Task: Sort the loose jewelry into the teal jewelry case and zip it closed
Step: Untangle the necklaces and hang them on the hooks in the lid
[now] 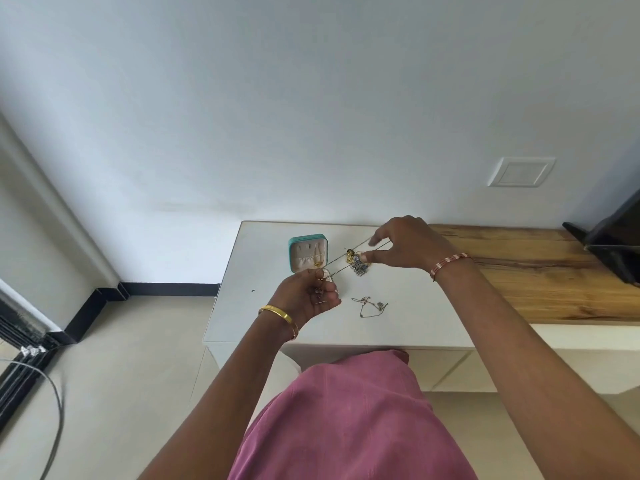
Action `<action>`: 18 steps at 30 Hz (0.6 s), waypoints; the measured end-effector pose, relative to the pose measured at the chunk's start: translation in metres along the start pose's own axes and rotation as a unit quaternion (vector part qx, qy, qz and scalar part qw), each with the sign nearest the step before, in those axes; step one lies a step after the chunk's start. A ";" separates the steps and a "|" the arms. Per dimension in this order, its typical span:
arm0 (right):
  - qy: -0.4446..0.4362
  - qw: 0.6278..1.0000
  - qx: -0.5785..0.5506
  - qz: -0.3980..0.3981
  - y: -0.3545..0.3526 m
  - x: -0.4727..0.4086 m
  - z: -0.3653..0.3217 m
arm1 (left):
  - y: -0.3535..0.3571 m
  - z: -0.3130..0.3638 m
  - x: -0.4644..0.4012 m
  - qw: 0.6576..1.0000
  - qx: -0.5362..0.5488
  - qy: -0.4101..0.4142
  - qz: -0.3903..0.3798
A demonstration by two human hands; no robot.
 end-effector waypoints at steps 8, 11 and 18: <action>0.041 0.961 -0.272 -0.021 -0.007 0.004 0.004 | -0.011 -0.002 0.000 0.999 0.003 -0.044 0.026; 0.068 0.898 -0.432 -0.043 -0.011 0.004 0.000 | -0.012 -0.002 -0.005 0.991 -0.113 -0.027 0.060; 0.055 0.836 -0.537 -0.099 -0.012 0.003 -0.013 | -0.007 0.000 -0.009 0.964 -0.230 0.013 0.135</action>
Point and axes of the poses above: each hand's wrist, its own x-axis away from the middle knuckle, its own y-axis out of the palm, z = x × y, the point moved 2 cm from there along -x, towards the middle knuckle, and after that the axes turned 11 degrees about z, right-handed, at the moved point
